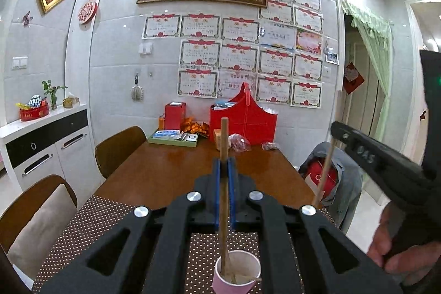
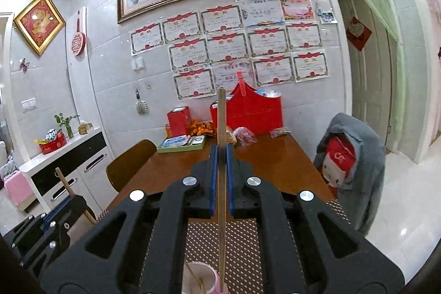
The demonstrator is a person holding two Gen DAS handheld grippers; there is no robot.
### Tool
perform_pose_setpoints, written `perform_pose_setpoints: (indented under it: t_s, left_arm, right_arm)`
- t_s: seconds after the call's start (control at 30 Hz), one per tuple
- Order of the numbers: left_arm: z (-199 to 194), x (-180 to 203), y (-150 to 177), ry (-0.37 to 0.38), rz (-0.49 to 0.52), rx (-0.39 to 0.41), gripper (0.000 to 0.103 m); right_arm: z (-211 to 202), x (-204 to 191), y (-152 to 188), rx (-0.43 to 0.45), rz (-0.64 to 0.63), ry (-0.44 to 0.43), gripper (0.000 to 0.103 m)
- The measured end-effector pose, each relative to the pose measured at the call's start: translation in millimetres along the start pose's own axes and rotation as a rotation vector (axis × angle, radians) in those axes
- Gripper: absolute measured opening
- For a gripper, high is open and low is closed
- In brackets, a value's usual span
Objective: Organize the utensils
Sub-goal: 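Carry the chopstick with the right gripper and drop it into the pink cup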
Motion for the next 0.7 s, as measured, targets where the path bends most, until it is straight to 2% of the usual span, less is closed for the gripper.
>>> perform_pose_setpoints:
  t_s: [0.13, 0.27, 0.5, 0.53, 0.63, 0.67, 0.7]
  left_arm:
    - [20, -3, 7, -0.01, -0.006, -0.031, 0.006]
    - [38, -11, 23, -0.035, -0.007, -0.072, 0.006]
    - [57, -21, 68, -0.032, 0.017, -0.163, 0.007]
    - [59, -23, 75, -0.039, 0.028, -0.177, 0.008]
    - [63, -32, 92, -0.086, 0.037, -0.217, 0.031]
    - [64, -34, 97, -0.087, 0.039, -0.229, 0.031]
    - [64, -35, 102, -0.09, 0.043, -0.238, 0.031]
  right_arm:
    - [21, -11, 9, -0.011, -0.001, -0.062, 0.007]
    - [44, -18, 34, -0.054, -0.01, -0.128, 0.007]
    - [74, -21, 103, -0.236, -0.073, -0.227, 0.007]
    - [74, -22, 110, -0.259, -0.083, -0.238, 0.007]
    - [65, -20, 131, -0.317, -0.112, -0.27, 0.008]
    - [61, -19, 135, -0.319, -0.122, -0.269, 0.009]
    - [58, -18, 137, -0.319, -0.133, -0.264, 0.014]
Point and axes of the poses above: each gripper's, at about its wrist camera, not at the fingertips, and z roughly the way its jaws point, x to its right, y to its underside, the point moved 8 cm from there along z, roughly the way its jaws point, and after that the axes turned 12 degrees about y, right-handed, at the moved point
